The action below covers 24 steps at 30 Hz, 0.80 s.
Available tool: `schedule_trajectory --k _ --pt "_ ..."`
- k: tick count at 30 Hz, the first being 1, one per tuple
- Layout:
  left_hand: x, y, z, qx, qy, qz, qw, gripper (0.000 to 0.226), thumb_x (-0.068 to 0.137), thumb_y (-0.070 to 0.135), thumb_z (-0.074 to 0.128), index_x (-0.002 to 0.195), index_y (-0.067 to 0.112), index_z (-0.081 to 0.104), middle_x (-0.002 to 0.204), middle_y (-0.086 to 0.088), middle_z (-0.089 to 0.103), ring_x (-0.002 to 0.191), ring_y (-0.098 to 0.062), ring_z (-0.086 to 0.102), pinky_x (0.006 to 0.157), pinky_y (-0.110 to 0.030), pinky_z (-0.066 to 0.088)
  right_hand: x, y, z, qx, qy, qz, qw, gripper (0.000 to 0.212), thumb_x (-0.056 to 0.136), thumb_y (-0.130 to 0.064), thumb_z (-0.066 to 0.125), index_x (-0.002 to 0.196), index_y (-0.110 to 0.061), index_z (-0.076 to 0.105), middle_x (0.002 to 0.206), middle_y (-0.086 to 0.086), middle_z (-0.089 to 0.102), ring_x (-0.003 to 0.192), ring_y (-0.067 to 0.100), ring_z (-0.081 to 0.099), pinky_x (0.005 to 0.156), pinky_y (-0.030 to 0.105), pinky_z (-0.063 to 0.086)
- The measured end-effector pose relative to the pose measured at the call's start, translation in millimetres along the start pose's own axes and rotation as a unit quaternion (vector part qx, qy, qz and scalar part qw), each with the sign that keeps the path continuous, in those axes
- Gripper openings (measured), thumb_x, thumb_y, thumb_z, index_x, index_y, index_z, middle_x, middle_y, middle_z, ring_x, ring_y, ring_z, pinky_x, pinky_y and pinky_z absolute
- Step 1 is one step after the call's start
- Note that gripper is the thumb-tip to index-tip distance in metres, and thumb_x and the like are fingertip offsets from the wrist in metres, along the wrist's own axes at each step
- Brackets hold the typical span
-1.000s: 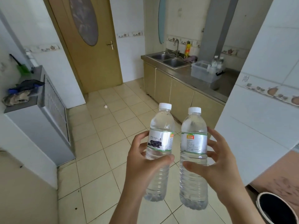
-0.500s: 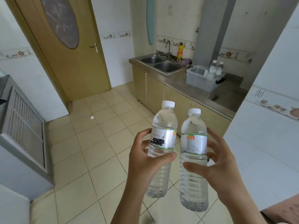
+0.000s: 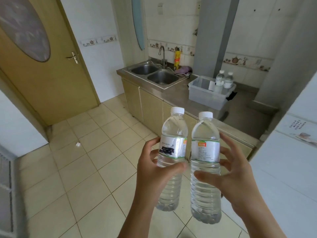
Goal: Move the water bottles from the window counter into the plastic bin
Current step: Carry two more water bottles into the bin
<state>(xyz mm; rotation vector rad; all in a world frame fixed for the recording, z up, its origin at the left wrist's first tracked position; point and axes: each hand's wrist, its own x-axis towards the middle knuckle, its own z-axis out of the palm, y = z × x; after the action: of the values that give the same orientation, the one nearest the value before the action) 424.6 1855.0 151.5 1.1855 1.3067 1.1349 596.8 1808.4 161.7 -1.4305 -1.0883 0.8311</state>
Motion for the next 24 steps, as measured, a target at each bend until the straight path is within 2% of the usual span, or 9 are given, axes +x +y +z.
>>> schedule_trajectory --k 4,8,16,21,24 --pt "67.7 -0.2 31.7 -0.006 0.01 -0.009 1.0 0.079 0.041 0.025 0.09 0.109 0.047 0.058 0.092 0.015 0.076 0.076 -0.004 0.073 0.067 -0.027 0.055 77.8 18.0 -6.4 -0.001 -0.001 -0.005 1.0 0.107 0.045 0.0 0.091 0.128 -0.049 0.044 0.109 -0.012 0.065 0.085 0.004 0.063 0.066 0.022 0.048" --pt "139.9 3.6 69.9 0.003 0.015 -0.003 1.0 0.076 0.043 0.024 0.091 0.106 0.049 0.058 0.093 0.015 0.076 0.077 -0.006 0.074 0.07 -0.031 0.057 161.4 35.8 -15.1 -0.004 0.001 -0.006 1.0 0.107 0.046 -0.003 0.092 0.13 -0.047 0.042 0.111 -0.013 0.063 0.09 0.006 0.062 0.065 0.018 0.045" --pt "250.0 20.7 139.5 -0.008 0.006 0.001 1.0 0.074 0.043 0.022 0.092 0.104 0.05 0.058 0.093 0.014 0.076 0.078 -0.006 0.073 0.068 -0.027 0.055 293.5 44.2 -45.0 -0.015 0.019 -0.017 1.0 0.099 0.045 0.001 0.091 0.114 -0.055 0.046 0.107 -0.012 0.065 0.09 0.004 0.063 0.079 0.029 0.05" --pt "312.5 23.8 171.5 -0.015 -0.023 -0.007 1.0 0.073 0.049 0.013 0.094 0.103 0.046 0.057 0.091 0.017 0.076 0.075 -0.004 0.073 0.061 -0.019 0.051 353.6 55.5 -56.1 -0.01 0.046 0.004 0.999 0.1 0.044 0.006 0.09 0.113 -0.053 0.047 0.105 -0.009 0.066 0.085 0.001 0.063 0.071 0.02 0.047" --pt "356.2 25.6 190.7 -0.018 -0.039 -0.015 0.999 0.073 0.042 0.02 0.09 0.103 0.045 0.059 0.09 0.014 0.076 0.073 -0.006 0.073 0.058 -0.017 0.052 390.2 66.7 -57.0 -0.014 0.065 0.014 0.998 0.103 0.044 0.005 0.09 0.122 -0.046 0.048 0.108 -0.007 0.065 0.09 0.006 0.063 0.077 0.029 0.051"
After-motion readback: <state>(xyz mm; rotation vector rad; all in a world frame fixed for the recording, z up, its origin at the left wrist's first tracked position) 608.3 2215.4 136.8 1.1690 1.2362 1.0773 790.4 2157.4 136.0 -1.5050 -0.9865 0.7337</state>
